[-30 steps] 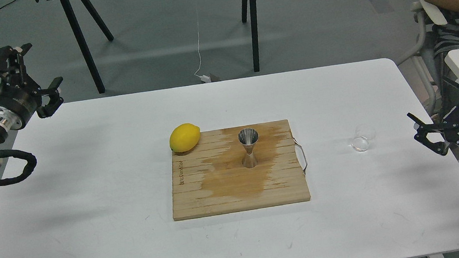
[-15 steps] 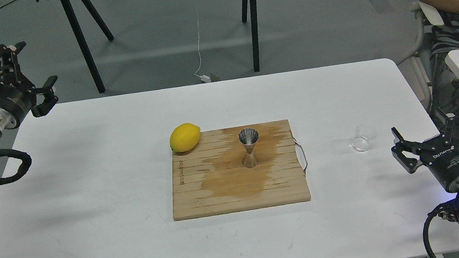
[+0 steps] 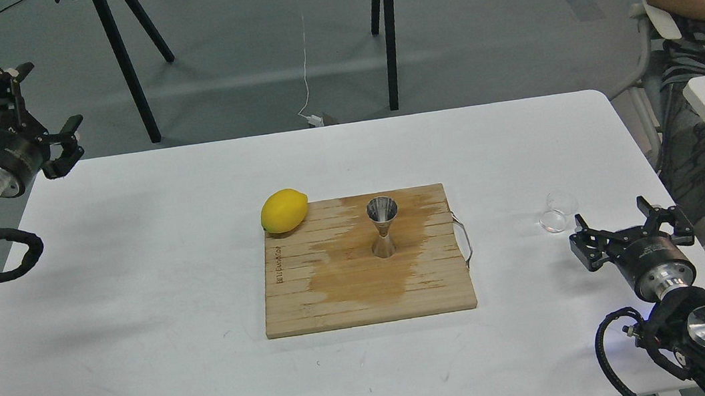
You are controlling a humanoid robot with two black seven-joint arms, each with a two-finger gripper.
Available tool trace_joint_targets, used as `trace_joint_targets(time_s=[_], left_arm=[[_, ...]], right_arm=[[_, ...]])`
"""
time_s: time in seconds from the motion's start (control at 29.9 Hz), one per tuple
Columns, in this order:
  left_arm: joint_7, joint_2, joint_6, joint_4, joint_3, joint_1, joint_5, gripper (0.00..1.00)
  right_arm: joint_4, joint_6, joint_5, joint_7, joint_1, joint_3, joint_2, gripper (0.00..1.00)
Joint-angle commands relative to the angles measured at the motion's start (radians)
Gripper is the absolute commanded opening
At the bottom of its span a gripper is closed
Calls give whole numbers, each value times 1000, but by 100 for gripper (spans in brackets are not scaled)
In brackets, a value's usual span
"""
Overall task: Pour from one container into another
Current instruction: 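Lower the right gripper toward the small clear glass cup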
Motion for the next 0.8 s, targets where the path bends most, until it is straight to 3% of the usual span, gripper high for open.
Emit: trace_joint_targets(time_s=[0.0,0.3,0.77], left_arm=[[-2,5,0,0,-1,0,0,99],[-5,7,0,0,-1,0,-1,99],[-5,27,0,0,-1,-1,-5,99]], right_arm=[[-44,10,0,-14,13,-3,25,99],[-120,16,-2,-51,53,-17,103,99],[-206,10,-2,-56,102,0,166,99]])
